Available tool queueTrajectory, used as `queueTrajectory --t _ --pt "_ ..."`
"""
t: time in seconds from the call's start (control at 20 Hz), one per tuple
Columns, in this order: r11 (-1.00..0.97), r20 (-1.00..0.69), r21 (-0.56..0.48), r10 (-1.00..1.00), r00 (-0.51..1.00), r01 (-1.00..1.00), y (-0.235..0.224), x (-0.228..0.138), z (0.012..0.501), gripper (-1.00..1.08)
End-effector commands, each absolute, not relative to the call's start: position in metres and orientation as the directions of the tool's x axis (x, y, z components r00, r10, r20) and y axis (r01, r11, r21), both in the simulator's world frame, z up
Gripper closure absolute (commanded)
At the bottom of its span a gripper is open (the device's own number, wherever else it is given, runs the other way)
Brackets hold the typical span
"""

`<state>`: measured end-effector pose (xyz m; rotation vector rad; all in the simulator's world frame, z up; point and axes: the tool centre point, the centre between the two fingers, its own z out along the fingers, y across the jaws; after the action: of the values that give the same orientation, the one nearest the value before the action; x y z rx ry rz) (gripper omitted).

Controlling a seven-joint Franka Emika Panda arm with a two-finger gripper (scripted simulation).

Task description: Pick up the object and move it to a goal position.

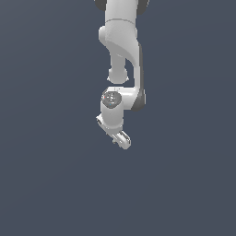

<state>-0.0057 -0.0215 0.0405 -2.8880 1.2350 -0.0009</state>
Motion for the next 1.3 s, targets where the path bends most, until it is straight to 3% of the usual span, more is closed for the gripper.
queueTrajectory --t 0.0,0.4,0.45,1.25 --pt "-0.69 0.0 0.0 -0.724 0.69 -0.724 -0.022 -0.007 0.027 -0.92" --pt "-0.689 0.0 0.0 -0.725 0.689 -0.725 -0.022 -0.006 0.009 -0.92" --pt "-0.689 0.0 0.0 -0.725 0.689 -0.725 -0.022 -0.006 0.009 1.08" --pt "-0.688 0.0 0.0 -0.726 0.688 -0.726 -0.015 -0.007 0.019 1.08"
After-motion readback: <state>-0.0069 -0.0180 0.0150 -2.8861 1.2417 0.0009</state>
